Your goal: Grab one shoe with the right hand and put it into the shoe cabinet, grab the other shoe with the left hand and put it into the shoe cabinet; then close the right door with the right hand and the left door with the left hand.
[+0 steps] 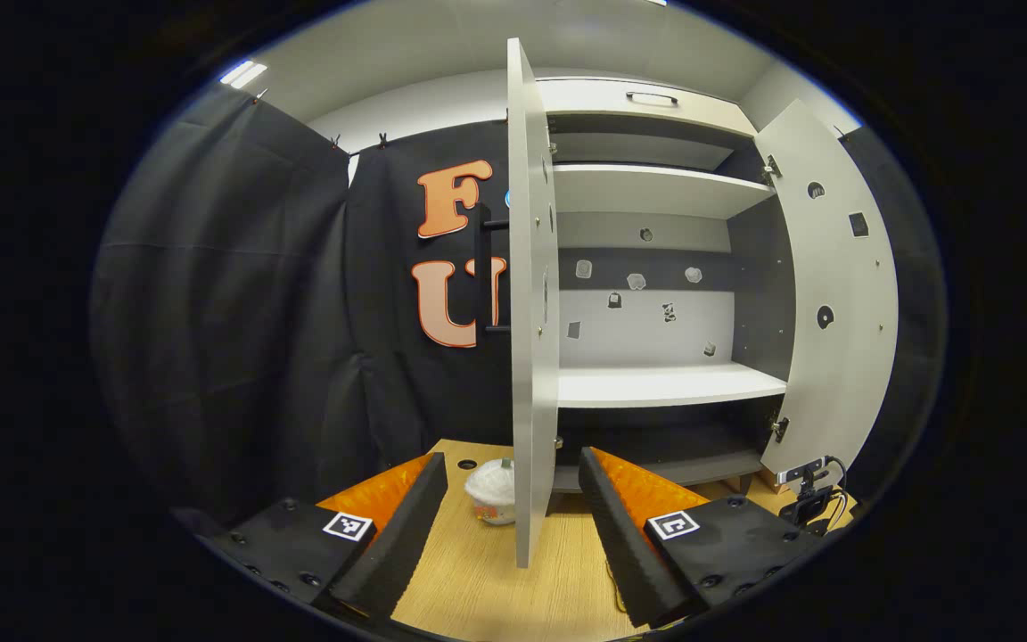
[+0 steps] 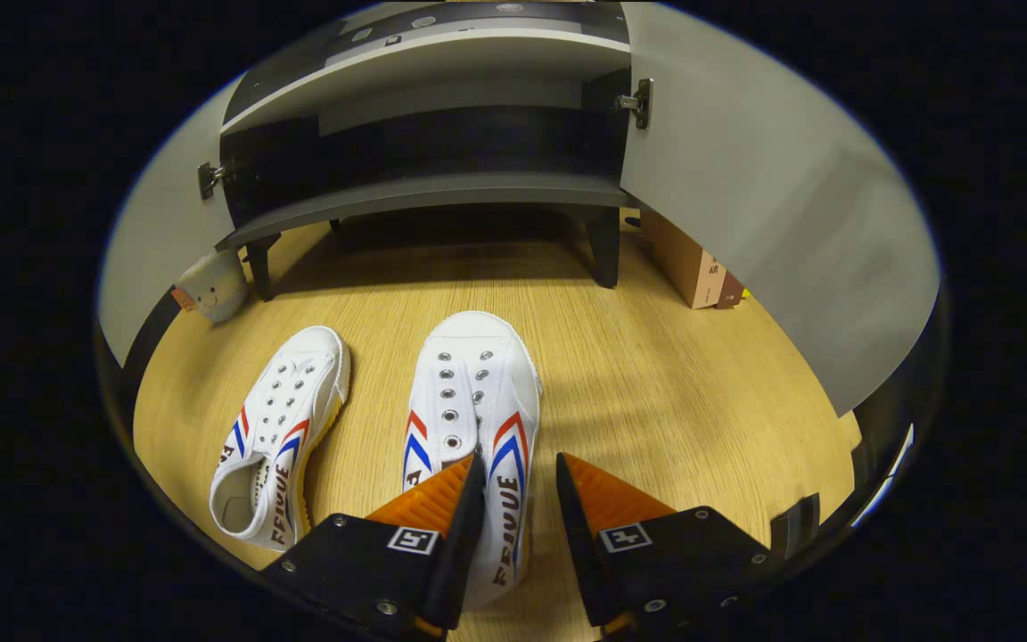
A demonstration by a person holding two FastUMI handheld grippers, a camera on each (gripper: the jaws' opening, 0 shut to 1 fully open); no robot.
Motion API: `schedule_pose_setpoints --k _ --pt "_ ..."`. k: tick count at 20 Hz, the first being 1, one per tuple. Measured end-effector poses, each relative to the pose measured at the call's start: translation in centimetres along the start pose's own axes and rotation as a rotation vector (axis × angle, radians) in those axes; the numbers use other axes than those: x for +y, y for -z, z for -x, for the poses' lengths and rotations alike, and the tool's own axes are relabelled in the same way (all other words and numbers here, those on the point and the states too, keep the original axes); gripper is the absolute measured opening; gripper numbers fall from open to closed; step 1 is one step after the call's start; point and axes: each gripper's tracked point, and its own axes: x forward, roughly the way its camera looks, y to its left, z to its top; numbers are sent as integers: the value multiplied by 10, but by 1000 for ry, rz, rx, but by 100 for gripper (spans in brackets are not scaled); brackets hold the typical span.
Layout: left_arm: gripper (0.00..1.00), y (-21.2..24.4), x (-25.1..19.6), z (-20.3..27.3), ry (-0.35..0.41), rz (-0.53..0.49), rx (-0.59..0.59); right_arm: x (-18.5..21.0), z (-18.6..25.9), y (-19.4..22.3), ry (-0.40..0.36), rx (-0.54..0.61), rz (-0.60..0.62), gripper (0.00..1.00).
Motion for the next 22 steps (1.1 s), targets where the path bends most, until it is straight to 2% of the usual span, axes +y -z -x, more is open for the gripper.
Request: schedule_pose_setpoints --k 4,5,6,9,11,16,22 --pt "96 3 5 1 -11 -1 5 5 -3 2 -10 19 -3 33" --pt "99 3 5 2 -12 0 6 4 -3 1 -3 18 -2 29" --pt "96 3 4 2 -13 1 6 3 -3 0 7 17 -8 27" --pt "99 3 5 2 -12 -2 5 -1 -2 -4 24 16 -25 6" --pt "96 4 5 3 -11 -2 4 -5 3 -13 46 -11 -38 1" --pt "96 3 6 5 -6 8 -5 1 33 -38 40 -69 -61 0" --pt "96 3 3 7 21 21 -16 10 90 -99 13 -168 -71 0"
